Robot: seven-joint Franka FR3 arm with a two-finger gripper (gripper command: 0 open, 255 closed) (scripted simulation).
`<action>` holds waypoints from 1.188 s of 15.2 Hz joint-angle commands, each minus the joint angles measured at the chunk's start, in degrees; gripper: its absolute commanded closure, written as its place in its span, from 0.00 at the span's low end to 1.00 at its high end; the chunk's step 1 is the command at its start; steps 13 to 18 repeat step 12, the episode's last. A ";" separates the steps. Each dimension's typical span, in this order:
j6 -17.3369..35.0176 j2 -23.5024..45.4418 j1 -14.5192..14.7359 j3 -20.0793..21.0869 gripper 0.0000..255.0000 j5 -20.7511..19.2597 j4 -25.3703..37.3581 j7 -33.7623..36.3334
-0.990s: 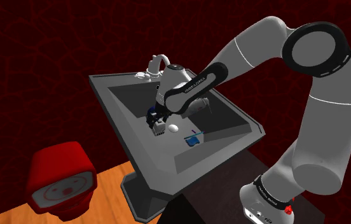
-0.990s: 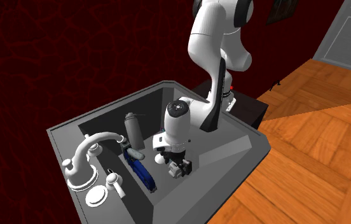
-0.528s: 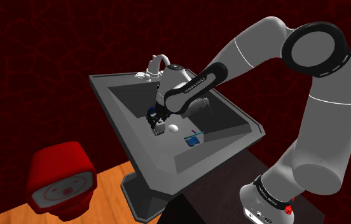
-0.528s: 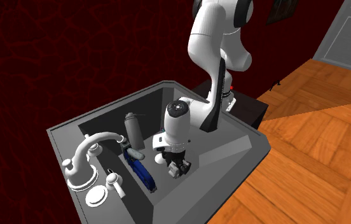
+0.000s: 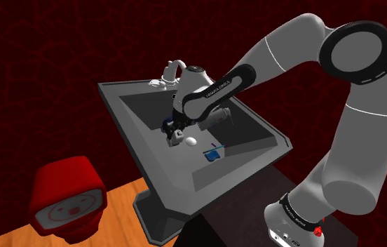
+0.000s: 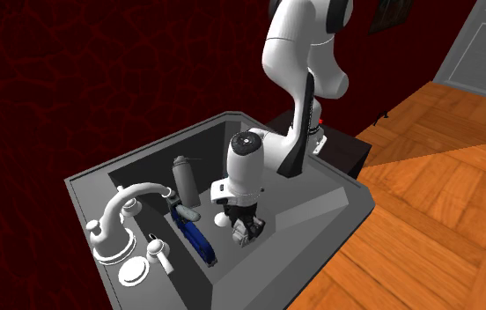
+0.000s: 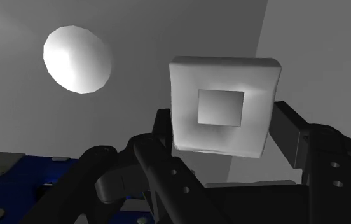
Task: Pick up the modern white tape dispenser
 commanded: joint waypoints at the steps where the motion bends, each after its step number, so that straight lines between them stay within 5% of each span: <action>1: -1.28 -1.30 -0.04 0.19 1.00 0.25 -0.02 -0.08; 10: -7.19 -6.85 -0.49 0.84 1.00 1.50 0.39 -0.98; 18: -7.29 -6.94 -0.50 0.84 1.00 1.52 0.40 -1.00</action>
